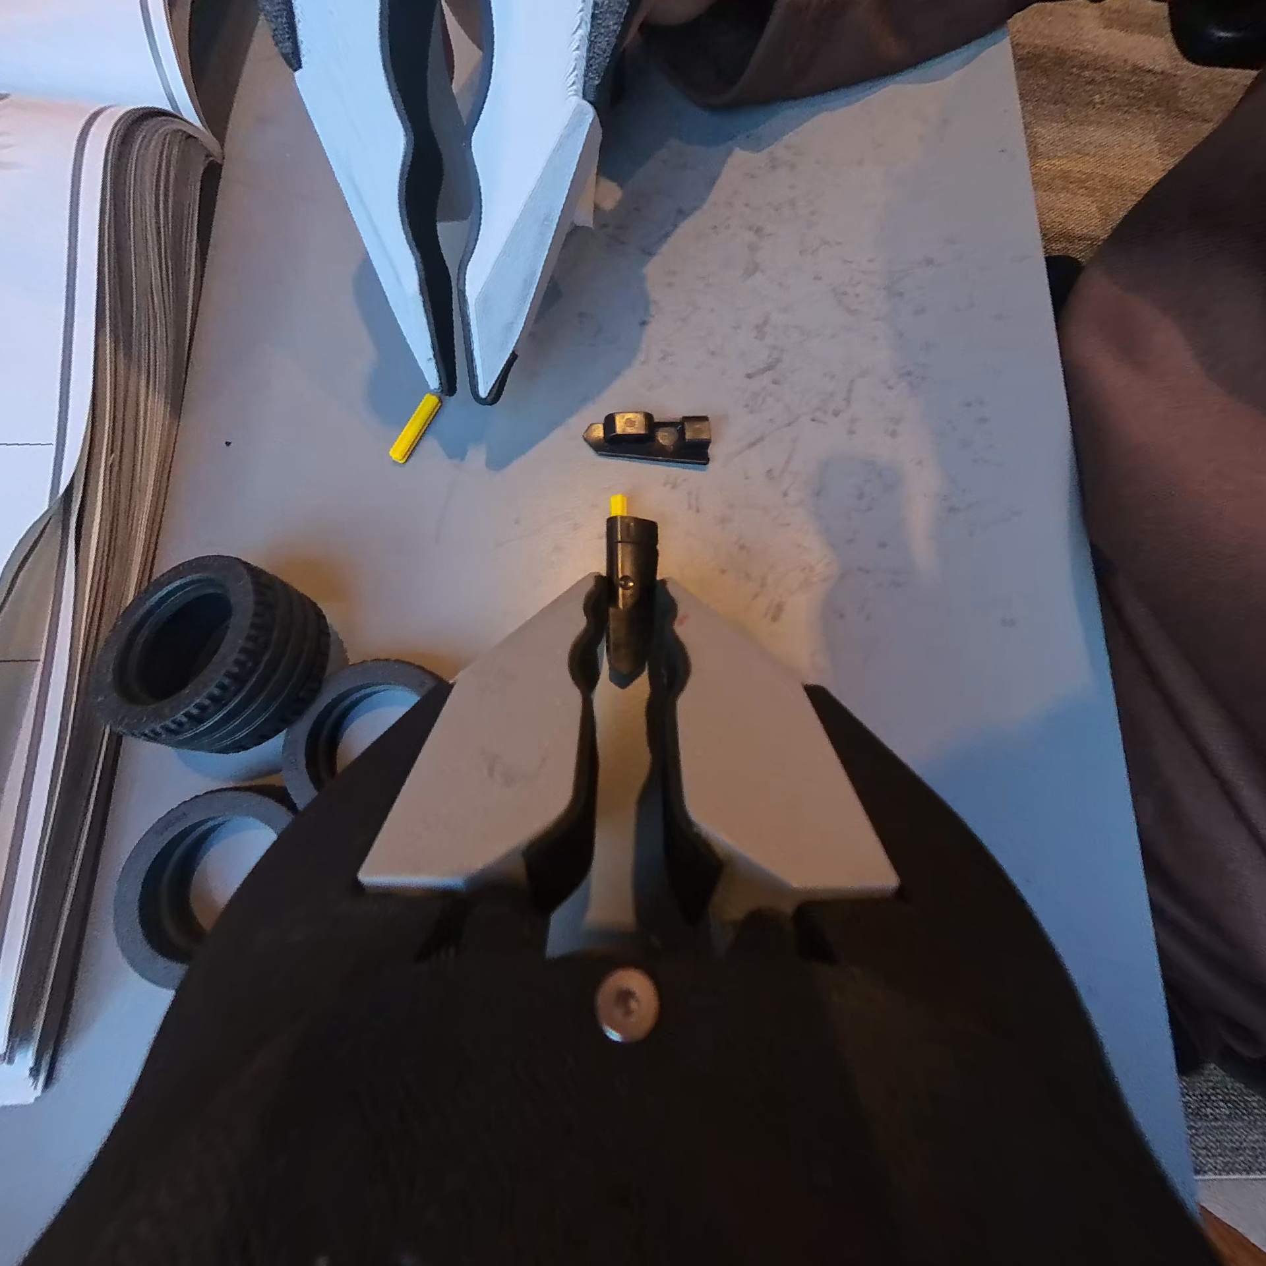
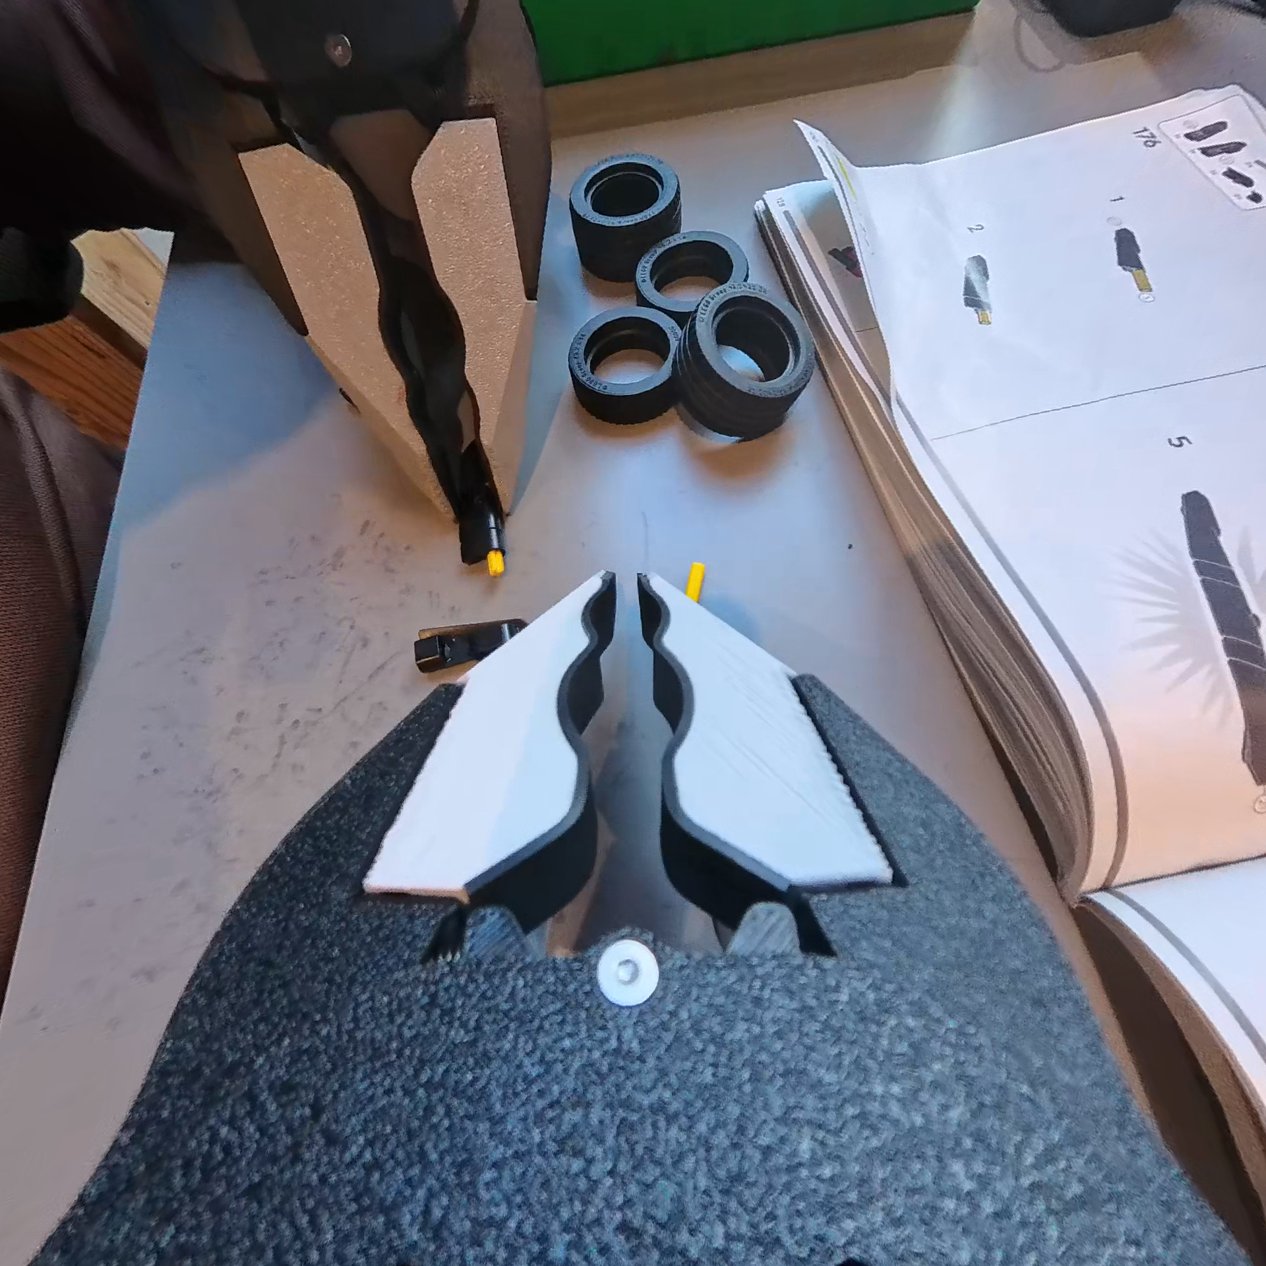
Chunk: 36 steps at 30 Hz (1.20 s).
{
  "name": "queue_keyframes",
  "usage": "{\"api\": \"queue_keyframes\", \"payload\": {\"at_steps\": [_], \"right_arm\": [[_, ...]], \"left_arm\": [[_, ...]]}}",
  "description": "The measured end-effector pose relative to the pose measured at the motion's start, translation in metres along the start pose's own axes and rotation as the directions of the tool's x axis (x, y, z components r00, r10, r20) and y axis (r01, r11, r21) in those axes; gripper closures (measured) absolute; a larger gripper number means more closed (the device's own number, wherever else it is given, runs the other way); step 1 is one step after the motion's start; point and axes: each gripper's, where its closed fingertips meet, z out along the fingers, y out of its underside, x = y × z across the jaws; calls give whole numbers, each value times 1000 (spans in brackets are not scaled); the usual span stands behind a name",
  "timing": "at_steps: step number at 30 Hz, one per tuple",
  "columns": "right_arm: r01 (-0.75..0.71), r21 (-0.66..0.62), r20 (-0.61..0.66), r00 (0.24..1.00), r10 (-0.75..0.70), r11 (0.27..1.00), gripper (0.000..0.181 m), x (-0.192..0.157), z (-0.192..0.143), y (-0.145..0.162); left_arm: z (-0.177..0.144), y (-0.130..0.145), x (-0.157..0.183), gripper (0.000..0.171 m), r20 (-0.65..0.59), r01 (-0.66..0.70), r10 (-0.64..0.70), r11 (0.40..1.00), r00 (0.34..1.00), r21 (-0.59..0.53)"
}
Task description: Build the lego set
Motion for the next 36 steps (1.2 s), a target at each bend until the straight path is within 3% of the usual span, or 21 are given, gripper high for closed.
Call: {"api": "queue_keyframes", "payload": {"at_steps": [36], "right_arm": [[39, -9, -71, 997, -39, 999, 181, 6, -1, 1]], "left_arm": [[2, -3, -12, 161, 81, 0, -1, 1000, 997, 7]]}}
